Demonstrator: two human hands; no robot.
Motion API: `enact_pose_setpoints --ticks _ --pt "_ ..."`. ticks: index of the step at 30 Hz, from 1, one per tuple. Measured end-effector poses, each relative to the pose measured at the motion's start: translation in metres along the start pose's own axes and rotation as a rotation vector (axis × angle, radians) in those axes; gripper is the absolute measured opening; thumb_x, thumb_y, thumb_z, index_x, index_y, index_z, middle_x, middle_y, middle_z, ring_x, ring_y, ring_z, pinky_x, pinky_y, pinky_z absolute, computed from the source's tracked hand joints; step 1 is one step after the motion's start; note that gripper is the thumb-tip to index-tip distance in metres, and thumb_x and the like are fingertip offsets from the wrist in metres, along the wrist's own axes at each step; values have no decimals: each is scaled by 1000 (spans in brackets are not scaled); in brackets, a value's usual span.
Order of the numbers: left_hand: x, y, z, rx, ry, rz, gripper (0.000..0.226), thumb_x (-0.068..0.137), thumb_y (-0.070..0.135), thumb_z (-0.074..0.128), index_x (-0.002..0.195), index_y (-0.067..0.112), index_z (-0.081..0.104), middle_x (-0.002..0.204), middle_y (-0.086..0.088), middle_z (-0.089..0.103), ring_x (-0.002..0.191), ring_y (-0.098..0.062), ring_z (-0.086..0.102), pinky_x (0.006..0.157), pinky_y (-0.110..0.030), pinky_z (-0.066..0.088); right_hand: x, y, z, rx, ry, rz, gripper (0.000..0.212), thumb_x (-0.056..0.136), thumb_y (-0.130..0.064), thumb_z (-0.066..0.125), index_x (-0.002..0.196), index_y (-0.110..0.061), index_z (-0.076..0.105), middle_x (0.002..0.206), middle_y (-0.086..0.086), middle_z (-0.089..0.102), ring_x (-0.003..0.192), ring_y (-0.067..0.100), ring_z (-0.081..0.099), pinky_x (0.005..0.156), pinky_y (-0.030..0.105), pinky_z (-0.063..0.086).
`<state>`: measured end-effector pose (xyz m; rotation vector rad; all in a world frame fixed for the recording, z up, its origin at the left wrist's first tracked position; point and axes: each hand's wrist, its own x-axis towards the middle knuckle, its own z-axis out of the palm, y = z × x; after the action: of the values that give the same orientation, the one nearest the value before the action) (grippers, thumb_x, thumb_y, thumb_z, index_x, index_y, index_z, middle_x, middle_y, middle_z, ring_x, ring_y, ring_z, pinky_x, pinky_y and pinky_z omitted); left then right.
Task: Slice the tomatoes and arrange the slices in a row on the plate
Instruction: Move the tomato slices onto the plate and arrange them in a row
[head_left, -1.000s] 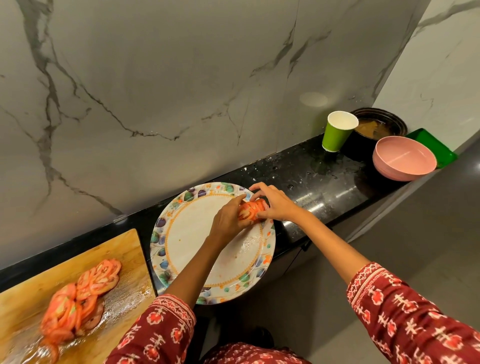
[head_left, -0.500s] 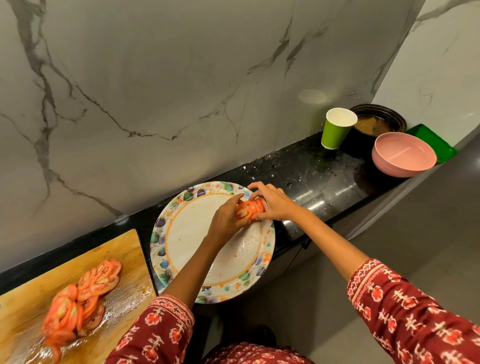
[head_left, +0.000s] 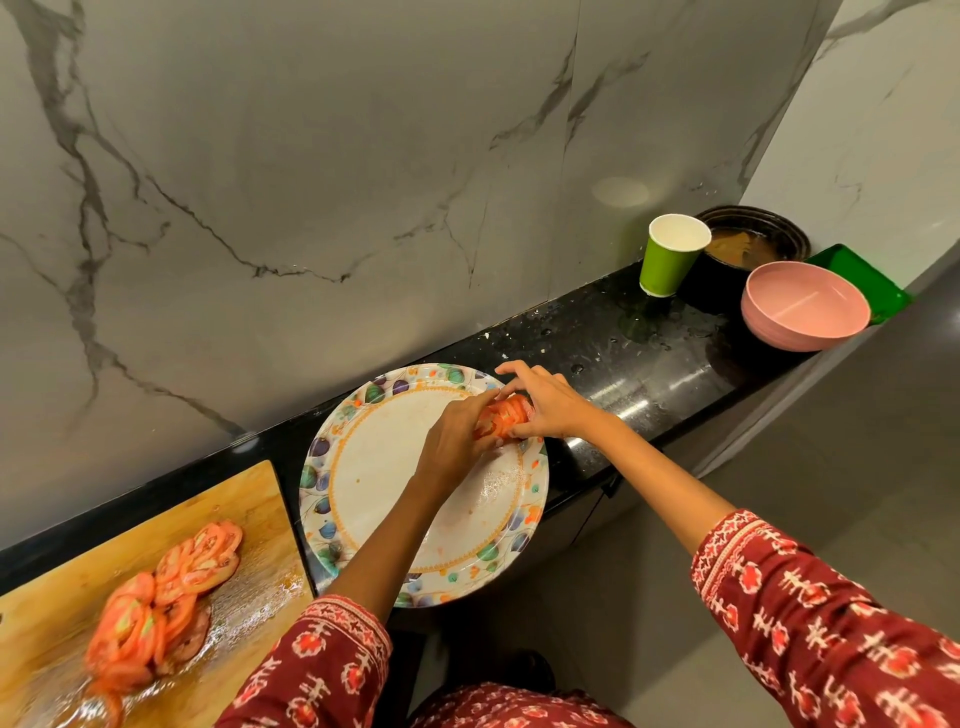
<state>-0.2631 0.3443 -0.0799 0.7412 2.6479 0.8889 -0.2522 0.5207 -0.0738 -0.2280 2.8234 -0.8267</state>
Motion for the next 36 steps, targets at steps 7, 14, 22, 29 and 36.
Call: enact_pose_setpoints --ticks 7,14,22,29,36 --pt "-3 -6 0 69 -9 -6 67 85 32 63 142 23 30 143 -7 41 128 -23 41 106 -31 34 -4 0 -2 17 20 5 69 75 -34 75 133 -18 40 138 -5 45 127 19 35 104 44 25" --pt "5 -3 2 123 -8 -13 81 75 44 71 142 24 29 142 -4 42 127 -23 42 107 -38 31 -10 6 -3 48 32 48 84 72 -22 76 140 -19 26 130 -7 55 128 20 34 104 45 24" --pt "8 -3 4 91 -1 -4 78 76 42 70 141 21 32 139 -7 46 124 -25 47 105 -39 39 -8 5 -3 62 2 31 77 74 -19 74 137 -19 29 133 -5 51 129 20 34 105 43 24" --pt "10 -6 2 71 -7 -10 76 78 42 68 141 21 32 141 -7 45 123 -26 47 102 -36 39 -6 8 -4 73 -11 42 78 73 -20 76 136 -19 28 128 -5 55 126 21 36 104 43 27" --pt "15 -6 3 17 -29 -34 77 77 37 70 141 20 31 141 -7 44 125 -26 46 103 -37 40 -4 7 -6 90 -34 45 78 75 -21 75 137 -21 29 137 -4 48 130 22 34 107 46 27"
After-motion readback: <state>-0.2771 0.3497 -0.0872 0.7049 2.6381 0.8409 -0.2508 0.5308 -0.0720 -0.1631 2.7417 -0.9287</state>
